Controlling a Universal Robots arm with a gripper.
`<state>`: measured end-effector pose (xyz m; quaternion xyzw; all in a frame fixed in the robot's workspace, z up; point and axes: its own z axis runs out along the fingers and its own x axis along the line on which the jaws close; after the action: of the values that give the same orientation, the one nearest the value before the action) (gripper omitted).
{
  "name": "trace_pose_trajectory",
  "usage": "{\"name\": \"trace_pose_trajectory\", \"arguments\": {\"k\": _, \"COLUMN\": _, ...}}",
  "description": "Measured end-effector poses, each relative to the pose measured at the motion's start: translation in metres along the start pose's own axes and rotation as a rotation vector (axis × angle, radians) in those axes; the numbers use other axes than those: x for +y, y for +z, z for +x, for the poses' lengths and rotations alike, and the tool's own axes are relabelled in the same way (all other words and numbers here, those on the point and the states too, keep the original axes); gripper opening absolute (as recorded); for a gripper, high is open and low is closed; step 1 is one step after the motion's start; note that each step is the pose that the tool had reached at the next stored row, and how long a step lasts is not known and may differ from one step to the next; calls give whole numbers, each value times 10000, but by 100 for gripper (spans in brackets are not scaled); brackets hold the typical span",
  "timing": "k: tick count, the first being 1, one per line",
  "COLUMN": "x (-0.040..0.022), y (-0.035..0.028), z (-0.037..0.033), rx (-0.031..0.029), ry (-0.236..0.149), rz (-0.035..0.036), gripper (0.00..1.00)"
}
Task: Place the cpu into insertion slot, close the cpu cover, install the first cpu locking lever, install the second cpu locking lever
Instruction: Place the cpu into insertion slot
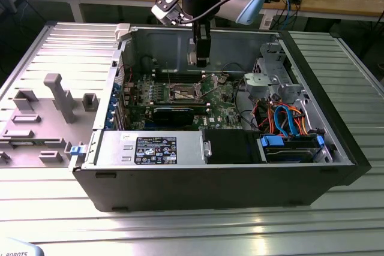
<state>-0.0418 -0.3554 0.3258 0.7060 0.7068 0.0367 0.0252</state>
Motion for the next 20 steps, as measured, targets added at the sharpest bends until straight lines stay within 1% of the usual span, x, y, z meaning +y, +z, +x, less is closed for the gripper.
{"name": "trace_pose_trajectory", "arguments": {"k": 12, "x": -3, "y": 7, "z": 0, "rx": 0, "ry": 0, "rz": 0, "gripper": 54}}
{"name": "trace_pose_trajectory", "arguments": {"k": 17, "x": -13, "y": 7, "z": 0, "rx": 1, "ry": 2, "rz": -1, "gripper": 54}}
{"name": "trace_pose_trajectory", "arguments": {"k": 19, "x": -22, "y": 28, "z": 0, "rx": 0, "ry": 1, "rz": 1, "gripper": 54}}
{"name": "trace_pose_trajectory", "arguments": {"k": 20, "x": -25, "y": 63, "z": -1, "rx": 1, "ry": 0, "rz": -1, "gripper": 54}}
